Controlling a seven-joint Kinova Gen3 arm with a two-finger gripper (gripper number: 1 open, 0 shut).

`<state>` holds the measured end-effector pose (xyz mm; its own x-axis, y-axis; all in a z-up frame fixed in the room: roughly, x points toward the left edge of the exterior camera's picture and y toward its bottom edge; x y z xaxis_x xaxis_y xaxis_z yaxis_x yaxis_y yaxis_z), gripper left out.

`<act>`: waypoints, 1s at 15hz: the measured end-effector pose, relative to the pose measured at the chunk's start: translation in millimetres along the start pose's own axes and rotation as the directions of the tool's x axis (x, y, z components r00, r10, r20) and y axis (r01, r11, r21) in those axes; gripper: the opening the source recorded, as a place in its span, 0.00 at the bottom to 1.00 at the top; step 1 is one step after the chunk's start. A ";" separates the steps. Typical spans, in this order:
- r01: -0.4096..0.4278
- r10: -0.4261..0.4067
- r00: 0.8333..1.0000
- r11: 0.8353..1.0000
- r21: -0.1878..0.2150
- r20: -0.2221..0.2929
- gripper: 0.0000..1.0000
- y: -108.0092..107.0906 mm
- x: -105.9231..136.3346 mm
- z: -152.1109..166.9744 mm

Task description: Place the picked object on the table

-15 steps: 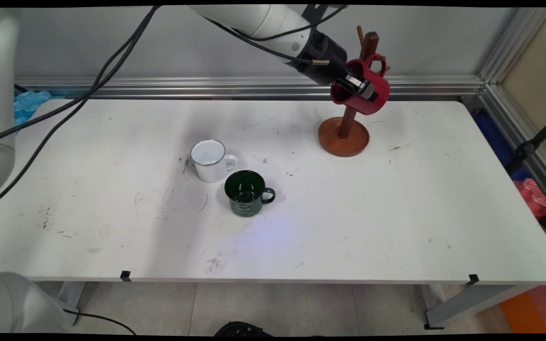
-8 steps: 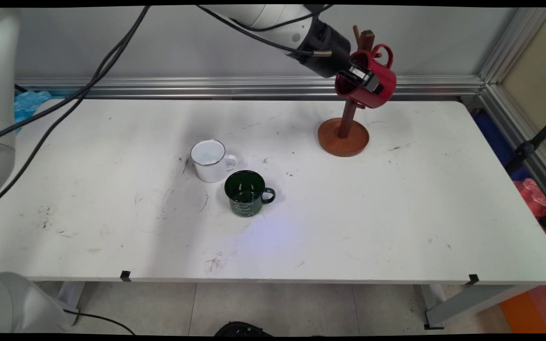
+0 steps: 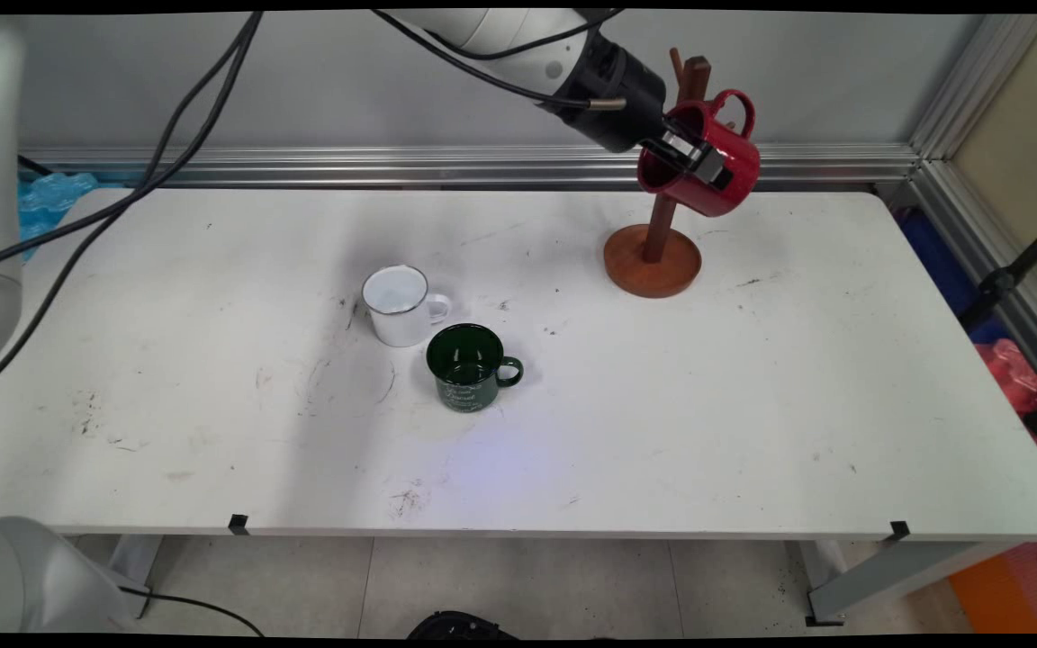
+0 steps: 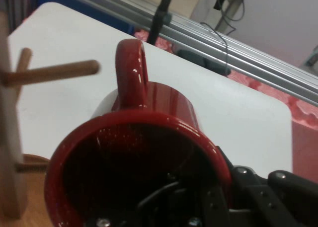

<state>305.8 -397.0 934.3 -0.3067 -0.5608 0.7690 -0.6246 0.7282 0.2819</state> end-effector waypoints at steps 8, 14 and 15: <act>-0.037 0.037 0.998 0.999 -0.013 0.040 0.00 21.5 -6.7 -24.7; -0.078 0.069 0.990 0.994 0.074 0.125 0.00 14.6 -14.6 -60.5; -0.086 0.072 0.987 0.992 0.094 0.143 0.00 11.5 -15.8 -66.2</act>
<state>351.0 -353.7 963.4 -0.4508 -0.5572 0.6973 -0.6605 0.7337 0.1593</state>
